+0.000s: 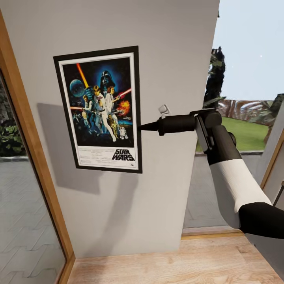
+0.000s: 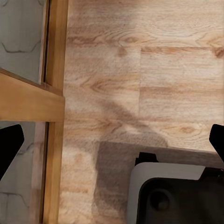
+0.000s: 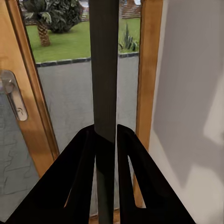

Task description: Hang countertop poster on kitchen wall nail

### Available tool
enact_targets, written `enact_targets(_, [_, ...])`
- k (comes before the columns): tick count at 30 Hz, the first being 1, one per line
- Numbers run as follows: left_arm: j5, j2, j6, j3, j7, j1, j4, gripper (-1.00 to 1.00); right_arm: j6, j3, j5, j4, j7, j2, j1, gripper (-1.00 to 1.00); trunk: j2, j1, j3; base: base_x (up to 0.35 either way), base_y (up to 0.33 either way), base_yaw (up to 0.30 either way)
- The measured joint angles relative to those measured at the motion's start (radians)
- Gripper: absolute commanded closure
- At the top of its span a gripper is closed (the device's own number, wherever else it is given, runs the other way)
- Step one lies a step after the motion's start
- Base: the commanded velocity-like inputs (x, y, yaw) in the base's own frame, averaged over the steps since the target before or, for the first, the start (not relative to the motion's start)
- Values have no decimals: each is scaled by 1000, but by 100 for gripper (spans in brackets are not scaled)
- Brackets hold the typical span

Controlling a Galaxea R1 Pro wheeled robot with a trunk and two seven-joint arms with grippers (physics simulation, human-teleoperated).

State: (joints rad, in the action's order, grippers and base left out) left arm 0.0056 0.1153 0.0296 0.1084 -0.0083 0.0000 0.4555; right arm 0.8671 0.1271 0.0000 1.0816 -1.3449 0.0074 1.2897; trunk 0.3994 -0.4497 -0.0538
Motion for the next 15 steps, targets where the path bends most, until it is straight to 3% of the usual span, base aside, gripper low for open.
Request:
enact_targets(5, [0, 0, 0, 0, 0, 0, 0, -100, -2, -4, -2, -3, -42, -14, 0, 100, 0, 0, 0, 0, 0, 0])
enact_targets(15, [0, 0, 0, 0, 0, 0, 0, -100, -3, -6, -2, -7, -61, -45, 0, 100, 0, 0, 0, 0, 0, 0])
